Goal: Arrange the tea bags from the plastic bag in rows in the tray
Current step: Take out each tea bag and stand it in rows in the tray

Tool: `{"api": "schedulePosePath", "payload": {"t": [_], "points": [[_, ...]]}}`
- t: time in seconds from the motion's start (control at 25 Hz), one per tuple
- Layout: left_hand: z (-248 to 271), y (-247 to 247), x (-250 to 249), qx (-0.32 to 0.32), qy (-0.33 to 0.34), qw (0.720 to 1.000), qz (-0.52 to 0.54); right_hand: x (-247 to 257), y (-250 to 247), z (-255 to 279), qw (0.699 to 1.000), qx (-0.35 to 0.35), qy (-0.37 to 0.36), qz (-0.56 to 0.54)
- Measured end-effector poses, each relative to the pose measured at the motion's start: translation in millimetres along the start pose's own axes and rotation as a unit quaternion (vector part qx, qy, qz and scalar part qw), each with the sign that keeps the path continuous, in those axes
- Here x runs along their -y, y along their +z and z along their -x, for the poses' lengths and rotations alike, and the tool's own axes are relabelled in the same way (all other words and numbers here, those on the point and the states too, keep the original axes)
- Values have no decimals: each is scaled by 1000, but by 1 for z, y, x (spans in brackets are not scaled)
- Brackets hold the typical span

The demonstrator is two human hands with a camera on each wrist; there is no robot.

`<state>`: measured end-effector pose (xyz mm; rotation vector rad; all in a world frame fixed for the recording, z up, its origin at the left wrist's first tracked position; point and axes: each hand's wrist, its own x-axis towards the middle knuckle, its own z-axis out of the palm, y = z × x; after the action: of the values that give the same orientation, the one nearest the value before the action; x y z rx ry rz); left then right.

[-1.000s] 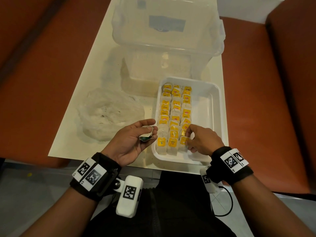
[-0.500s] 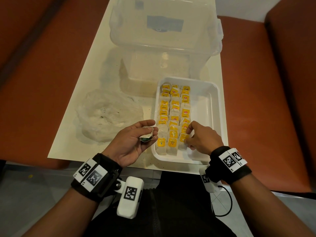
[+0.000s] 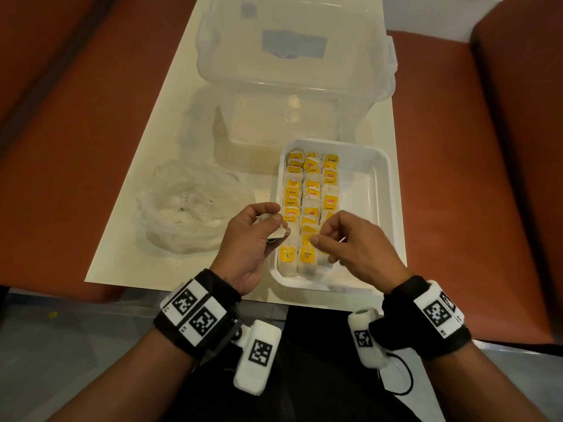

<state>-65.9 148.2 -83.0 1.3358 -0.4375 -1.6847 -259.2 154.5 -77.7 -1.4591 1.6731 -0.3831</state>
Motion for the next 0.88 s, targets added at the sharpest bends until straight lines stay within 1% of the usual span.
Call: {"api": "schedulePosePath", "payload": {"t": [0.08,0.12,0.2,0.28,0.32,0.4,0.52,0.6,0.76,0.88], "points": [[1,8,3,-4,30,999,-11,22,5,12,993,56,2,-103],[2,13,4,-1,33,999,-15,29,8,15,990,67,-6,-122],[3,19,4,9,14,1000,-16,34,12,16,994,44,-46,-90],[3,21,3,26,-9,999,-18,33,13,14,996,1,-87,-32],[4,21,3,37,-20,999,-22,32,12,12,995,-18,-97,-23],[5,20,2,60,-58,996,-12,29,9,8,992,-41,-106,-51],[7,16,-1,86,-126,988,25,26,2,3,987,-53,-89,-122],[6,13,-1,98,-151,983,28,25,-3,1,985,-49,-66,-153],[5,8,-1,111,-146,983,-8,23,-6,-1,978,-43,-44,-202],[7,6,0,132,-120,983,-46,22,-8,-2,971,-42,-37,-233]]}}
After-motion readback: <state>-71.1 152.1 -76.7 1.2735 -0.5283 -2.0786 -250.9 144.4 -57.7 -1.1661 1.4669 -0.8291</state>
